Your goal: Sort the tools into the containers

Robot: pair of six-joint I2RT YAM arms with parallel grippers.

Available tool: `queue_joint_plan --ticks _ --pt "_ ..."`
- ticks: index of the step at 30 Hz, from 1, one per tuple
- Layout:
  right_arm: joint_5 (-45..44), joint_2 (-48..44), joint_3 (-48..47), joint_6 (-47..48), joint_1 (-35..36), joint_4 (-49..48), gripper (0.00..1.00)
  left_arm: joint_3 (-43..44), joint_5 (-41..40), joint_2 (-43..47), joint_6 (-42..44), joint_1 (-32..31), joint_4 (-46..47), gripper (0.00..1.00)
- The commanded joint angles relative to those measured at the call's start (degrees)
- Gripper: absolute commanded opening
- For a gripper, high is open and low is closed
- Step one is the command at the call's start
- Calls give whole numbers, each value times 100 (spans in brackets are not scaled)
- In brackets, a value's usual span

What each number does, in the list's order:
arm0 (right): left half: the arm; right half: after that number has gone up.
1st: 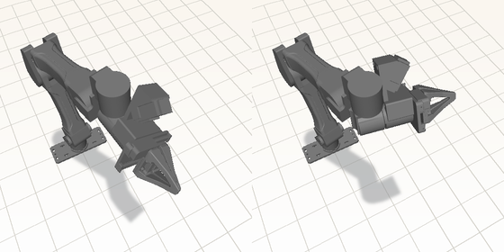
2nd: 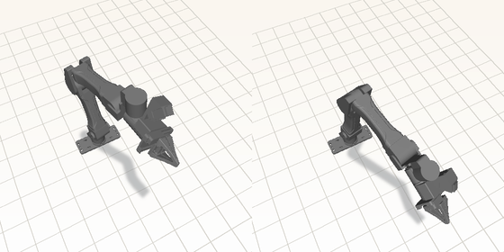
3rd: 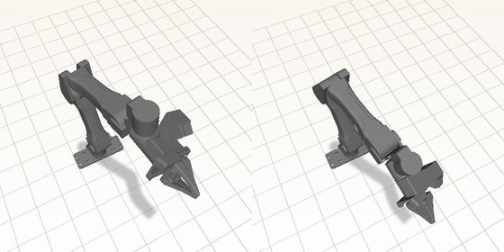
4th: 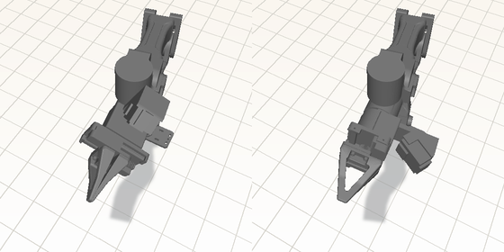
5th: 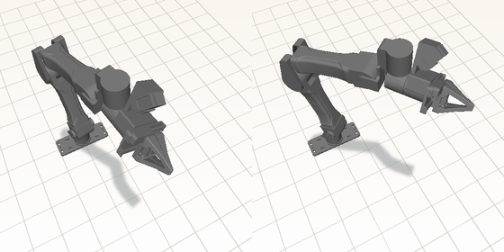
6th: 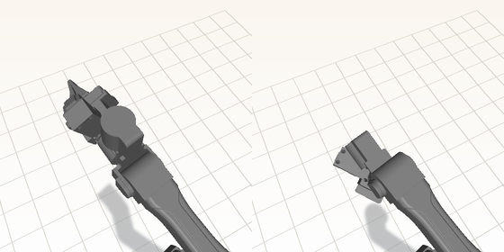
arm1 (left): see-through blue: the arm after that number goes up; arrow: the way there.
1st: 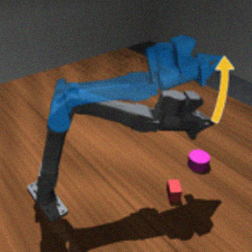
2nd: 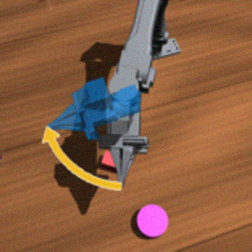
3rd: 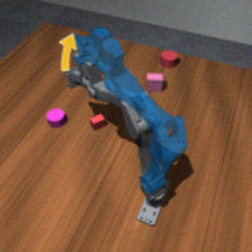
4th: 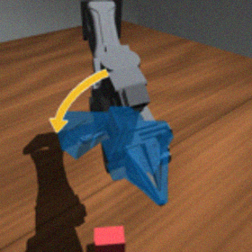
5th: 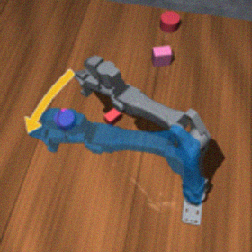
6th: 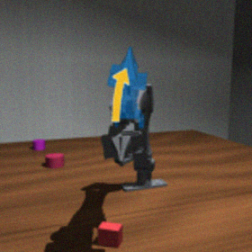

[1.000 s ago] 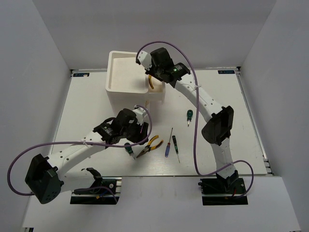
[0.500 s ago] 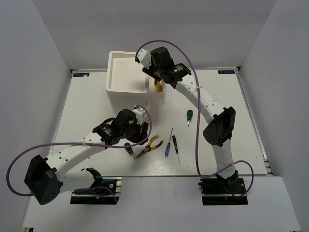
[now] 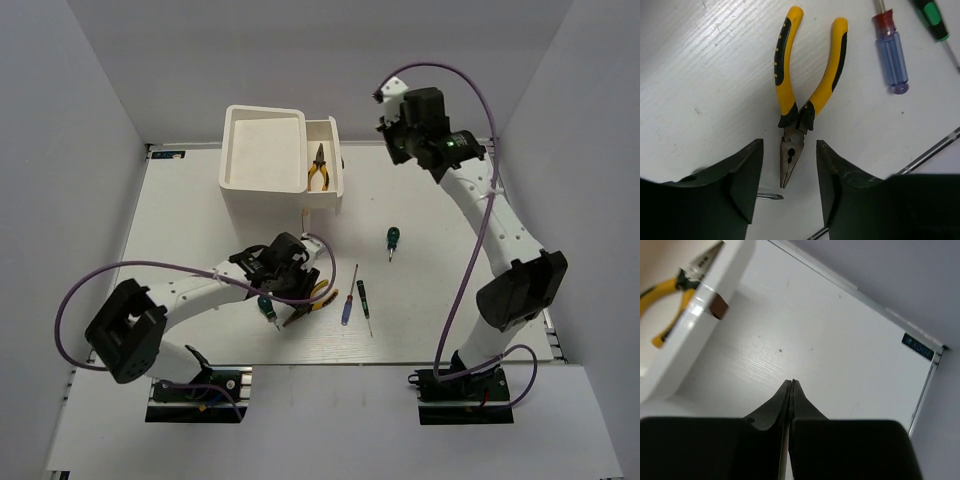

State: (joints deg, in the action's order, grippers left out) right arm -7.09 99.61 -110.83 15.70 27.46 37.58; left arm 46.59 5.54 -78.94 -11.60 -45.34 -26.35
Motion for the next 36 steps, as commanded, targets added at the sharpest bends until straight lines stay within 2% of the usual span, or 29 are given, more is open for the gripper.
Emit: queue_joint_plan --ticks 1,7,15,18,20,25,33,36 --pt "541 -310 849 -577 -477 74 0 271 140 -357 306 -115 366 58" --pt "1051 -566 1546 -604 -751 -14 0 509 140 -965 360 -168 605 59" --pt "1377 -777 2109 -577 -813 -58 0 615 -272 -1554 202 -168 886 58" --pt "1421 -794 2197 -577 -830 -58 0 615 -457 -1686 149 -168 886 47" --pt "1439 -838 2249 -586 -857 -58 0 676 -562 -1747 96 -221 886 31" --pt "1491 -830 2372 -639 -900 -111 0 676 -711 -1748 96 -221 772 29" --pt "1606 -777 2355 -700 -953 -93 0 623 -897 -1853 -36 -273 719 0" --pt "1606 -847 2390 -700 -980 -58 0 676 -827 -1653 -150 -326 657 0"
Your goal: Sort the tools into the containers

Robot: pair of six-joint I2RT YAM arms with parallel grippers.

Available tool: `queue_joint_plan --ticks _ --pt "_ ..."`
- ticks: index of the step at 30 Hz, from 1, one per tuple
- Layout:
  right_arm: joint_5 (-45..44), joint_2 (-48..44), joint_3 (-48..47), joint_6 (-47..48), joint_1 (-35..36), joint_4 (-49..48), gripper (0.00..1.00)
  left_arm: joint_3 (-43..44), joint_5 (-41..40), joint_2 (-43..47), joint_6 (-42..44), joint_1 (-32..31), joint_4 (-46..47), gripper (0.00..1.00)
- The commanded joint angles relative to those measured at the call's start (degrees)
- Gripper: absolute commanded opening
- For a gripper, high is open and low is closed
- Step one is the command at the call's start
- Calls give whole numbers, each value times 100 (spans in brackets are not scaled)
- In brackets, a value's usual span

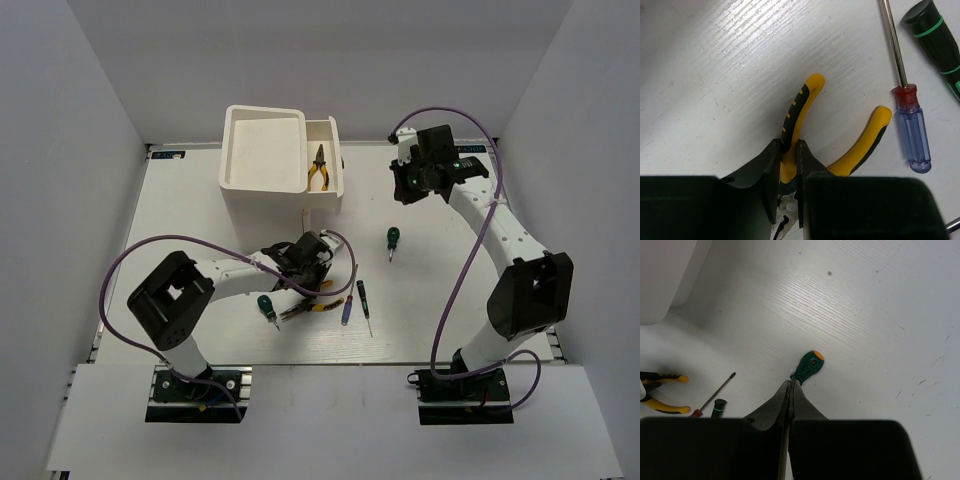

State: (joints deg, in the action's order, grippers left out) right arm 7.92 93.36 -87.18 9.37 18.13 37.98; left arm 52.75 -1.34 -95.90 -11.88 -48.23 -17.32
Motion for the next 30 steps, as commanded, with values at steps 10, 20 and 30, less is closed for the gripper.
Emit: queue_joint_plan --ticks 10,20,30 --pt "130 -521 421 -40 -99 -177 0 1140 -323 651 -174 -143 -904 0" --pt "-10 -670 710 30 -275 -229 0 2729 442 1574 -113 -91 -984 0" --pt "7 -1057 1255 48 -486 -317 0 3839 -1262 1215 -245 313 641 0"
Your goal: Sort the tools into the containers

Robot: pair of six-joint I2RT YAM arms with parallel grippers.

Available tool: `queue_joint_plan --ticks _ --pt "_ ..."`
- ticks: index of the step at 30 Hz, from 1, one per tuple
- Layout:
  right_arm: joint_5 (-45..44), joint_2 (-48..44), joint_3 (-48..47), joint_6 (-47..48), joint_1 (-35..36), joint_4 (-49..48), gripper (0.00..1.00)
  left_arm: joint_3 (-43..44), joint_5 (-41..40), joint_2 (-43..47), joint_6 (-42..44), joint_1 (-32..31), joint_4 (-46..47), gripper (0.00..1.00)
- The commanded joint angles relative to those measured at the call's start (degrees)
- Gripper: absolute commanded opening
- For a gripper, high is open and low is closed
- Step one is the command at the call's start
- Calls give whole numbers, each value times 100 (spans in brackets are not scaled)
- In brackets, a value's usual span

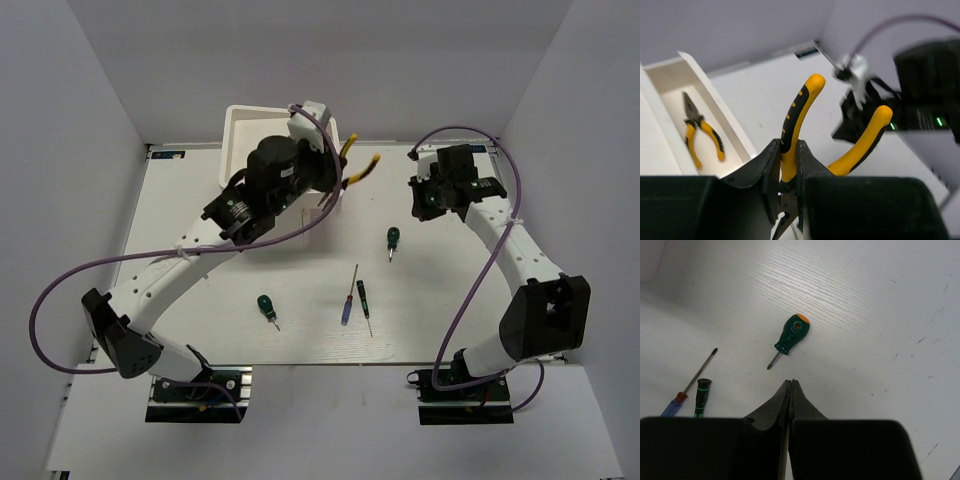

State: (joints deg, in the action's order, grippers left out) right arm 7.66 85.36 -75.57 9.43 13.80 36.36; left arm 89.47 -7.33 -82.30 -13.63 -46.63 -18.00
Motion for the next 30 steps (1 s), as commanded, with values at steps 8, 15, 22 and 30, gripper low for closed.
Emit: queue_joint_plan --ticks 8,15,22,30 --pt "95 -599 561 200 -97 -322 0 825 -683 -1103 -298 848 1369 0" --pt "165 -670 772 217 -97 -375 0 1274 -576 -1859 -570 1235 1677 0" --pt "420 -486 703 401 -88 -586 25 1950 -217 -2536 -571 1490 1063 22" --pt "754 182 -228 454 -71 -525 36 2425 -5 -2598 -448 1543 851 77"
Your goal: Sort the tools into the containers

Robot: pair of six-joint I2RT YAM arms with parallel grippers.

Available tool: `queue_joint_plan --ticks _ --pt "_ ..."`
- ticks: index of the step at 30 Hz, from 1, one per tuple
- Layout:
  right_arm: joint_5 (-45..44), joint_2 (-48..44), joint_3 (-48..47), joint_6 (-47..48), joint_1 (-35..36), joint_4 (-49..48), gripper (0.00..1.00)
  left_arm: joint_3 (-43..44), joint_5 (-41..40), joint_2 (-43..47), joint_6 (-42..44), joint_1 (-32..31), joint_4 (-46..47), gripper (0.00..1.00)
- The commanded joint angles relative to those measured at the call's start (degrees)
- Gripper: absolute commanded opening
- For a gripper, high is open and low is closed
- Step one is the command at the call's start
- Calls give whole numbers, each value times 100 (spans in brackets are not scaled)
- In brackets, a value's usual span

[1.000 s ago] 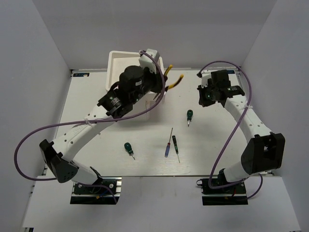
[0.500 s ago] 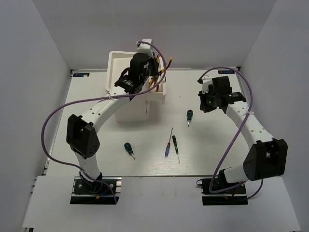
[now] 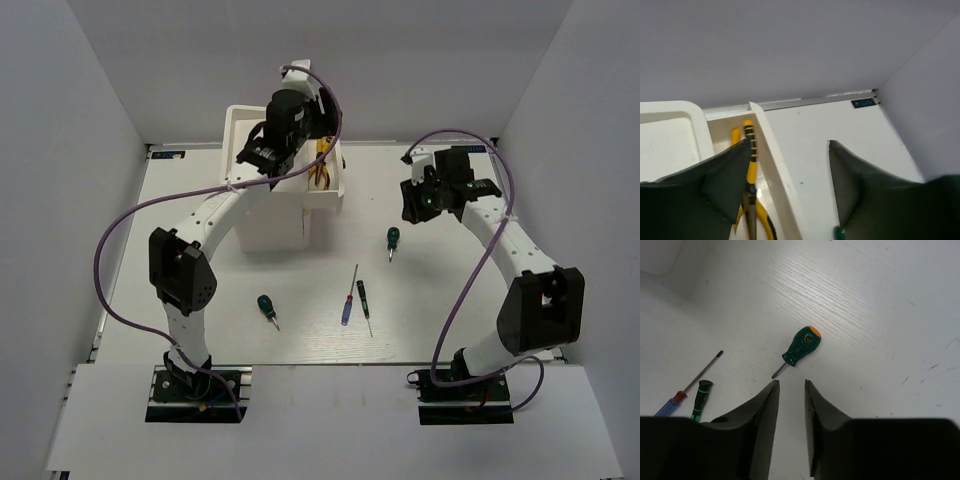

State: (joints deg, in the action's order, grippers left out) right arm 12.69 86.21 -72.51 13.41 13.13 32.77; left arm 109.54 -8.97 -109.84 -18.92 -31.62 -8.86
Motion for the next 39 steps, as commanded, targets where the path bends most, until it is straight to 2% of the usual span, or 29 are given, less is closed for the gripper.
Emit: queue_joint_plan --ticks 1,2,3,5,8,9,10,11,12,13,15,16,17,20,23,24,28,29,32,39 --pt "278 263 -614 22 -20 -157 31 480 89 156 159 41 -133 73" --pt "322 316 -867 -5 -21 -175 22 551 19 217 212 41 -133 47" --pt "348 508 -931 -83 -21 -201 0 551 -112 400 265 41 -194 30" --pt "532 668 -1280 -311 -21 -437 0 674 -700 664 379 94 -369 0" --pt "1032 1194 -1807 -549 14 -693 0 290 -1938 1376 197 488 -1080 0" --pt "1286 1353 -2202 -794 23 -746 0 27 -2159 1604 30 664 -1248 20" --pt "1411 1876 -2632 -857 32 -755 0 -603 -2257 2067 -293 1144 -1476 27" --pt "1595 2073 -2872 -997 84 -720 0 -913 -2258 2272 -462 1401 -1574 29" --pt "1623 2266 -3753 -1076 137 -424 0 -1204 -2154 2440 -594 1674 -1653 37" --pt "1605 2755 -4092 -1060 199 -273 0 -1633 -1935 2572 -700 2129 -1889 43" --pt "1509 3583 -4690 -1051 356 139 0 -1943 -1758 2766 -982 2483 -2075 53" --pt "1369 3743 -5442 -1042 384 281 0 -2241 -1600 2766 -1035 2615 -2076 61" --pt "1316 3875 -5580 -1007 436 291 0 -2374 -1512 2819 -1174 2843 -2171 63" --pt "1017 4052 -5494 -858 647 72 0 -2762 -1029 2706 -1228 3178 -2225 64" --pt "885 4105 -5362 -822 849 1 0 -2885 -203 2328 -1176 3302 -2040 63" --pt "919 4114 -5353 -883 893 -17 0 -2885 251 2223 -1036 3302 -1832 63" --pt "1209 4149 -5265 -1007 1086 -210 0 -2885 1089 1879 -886 3302 -1540 63" --pt "1540 4149 -5230 -1042 1104 -271 0 -2885 1395 1800 -764 3302 -1383 62" --pt "1911 4149 -5229 -1094 1192 -446 0 -2833 1897 1598 -701 3302 -1381 62" --pt "2193 4237 -5317 -1104 1385 -465 0 -2903 2241 1536 -631 3302 -1267 62"
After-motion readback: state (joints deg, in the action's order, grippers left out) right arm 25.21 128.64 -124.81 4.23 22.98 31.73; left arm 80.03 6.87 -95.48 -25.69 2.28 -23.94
